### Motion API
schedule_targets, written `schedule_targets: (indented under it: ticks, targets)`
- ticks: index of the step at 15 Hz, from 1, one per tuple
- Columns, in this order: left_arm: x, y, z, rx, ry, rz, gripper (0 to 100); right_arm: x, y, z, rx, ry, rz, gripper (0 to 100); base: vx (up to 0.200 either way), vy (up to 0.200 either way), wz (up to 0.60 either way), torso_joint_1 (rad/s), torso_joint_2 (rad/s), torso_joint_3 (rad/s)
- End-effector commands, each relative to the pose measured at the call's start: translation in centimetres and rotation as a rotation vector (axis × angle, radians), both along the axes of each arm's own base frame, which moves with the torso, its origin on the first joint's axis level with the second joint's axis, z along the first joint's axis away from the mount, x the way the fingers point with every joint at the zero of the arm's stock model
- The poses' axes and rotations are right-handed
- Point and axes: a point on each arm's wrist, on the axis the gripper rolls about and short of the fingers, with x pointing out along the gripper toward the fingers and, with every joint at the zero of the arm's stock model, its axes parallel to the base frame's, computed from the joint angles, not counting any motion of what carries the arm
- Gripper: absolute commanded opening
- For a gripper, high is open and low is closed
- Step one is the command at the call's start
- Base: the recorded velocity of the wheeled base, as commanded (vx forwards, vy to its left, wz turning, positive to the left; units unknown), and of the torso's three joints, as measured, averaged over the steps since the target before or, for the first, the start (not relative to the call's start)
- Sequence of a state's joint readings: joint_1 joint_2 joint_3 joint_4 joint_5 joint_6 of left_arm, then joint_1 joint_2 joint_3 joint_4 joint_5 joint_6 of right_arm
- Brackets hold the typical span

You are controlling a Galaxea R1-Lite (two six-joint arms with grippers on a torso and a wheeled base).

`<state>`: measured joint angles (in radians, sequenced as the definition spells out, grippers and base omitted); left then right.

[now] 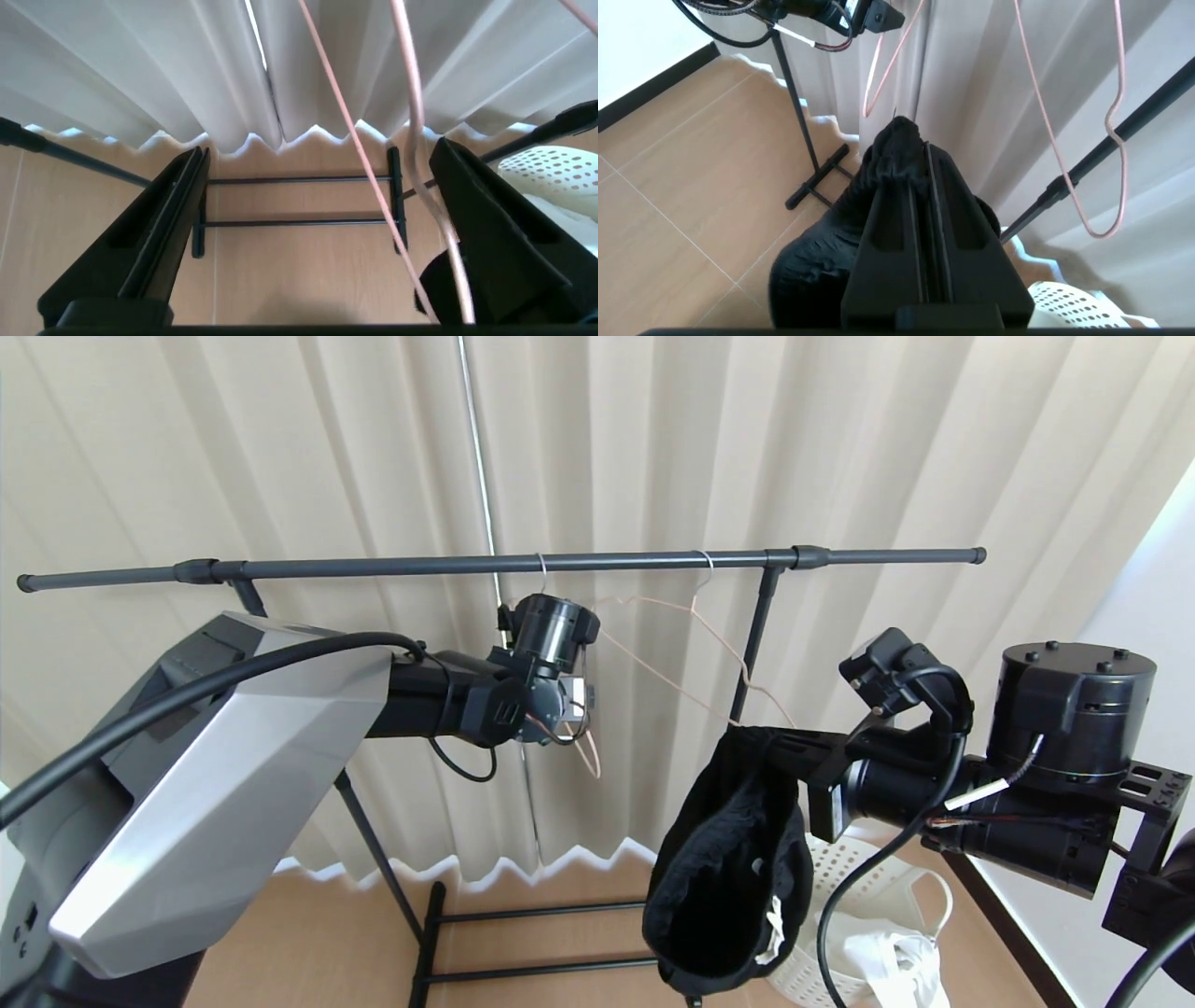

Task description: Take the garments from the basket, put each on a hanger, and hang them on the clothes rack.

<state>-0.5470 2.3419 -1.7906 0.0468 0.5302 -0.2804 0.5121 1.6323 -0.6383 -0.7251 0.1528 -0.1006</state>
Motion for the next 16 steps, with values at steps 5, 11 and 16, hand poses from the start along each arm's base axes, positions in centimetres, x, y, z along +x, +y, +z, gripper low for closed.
schedule_targets:
  ticks: [5,11,16]
  targets:
    - [0.9,-0.4,-0.7,0.006,-0.003,-0.001,100,0.0,0.0,0.0,0.000,-0.001,0.001,0,0.000,0.000,0.00,0.000,0.00,0.000]
    - [2.5,-0.6,-1.6,0.011,-0.021,0.002,100,0.0,0.0,0.0,-0.001,0.001,0.001,0,0.000,0.000,0.00,0.000,0.00,0.000]
    - [2.7,-0.5,-2.1,0.021,-0.015,0.003,100,0.0,0.0,0.0,-0.001,0.001,0.001,0,0.000,0.000,0.00,0.000,0.00,0.000]
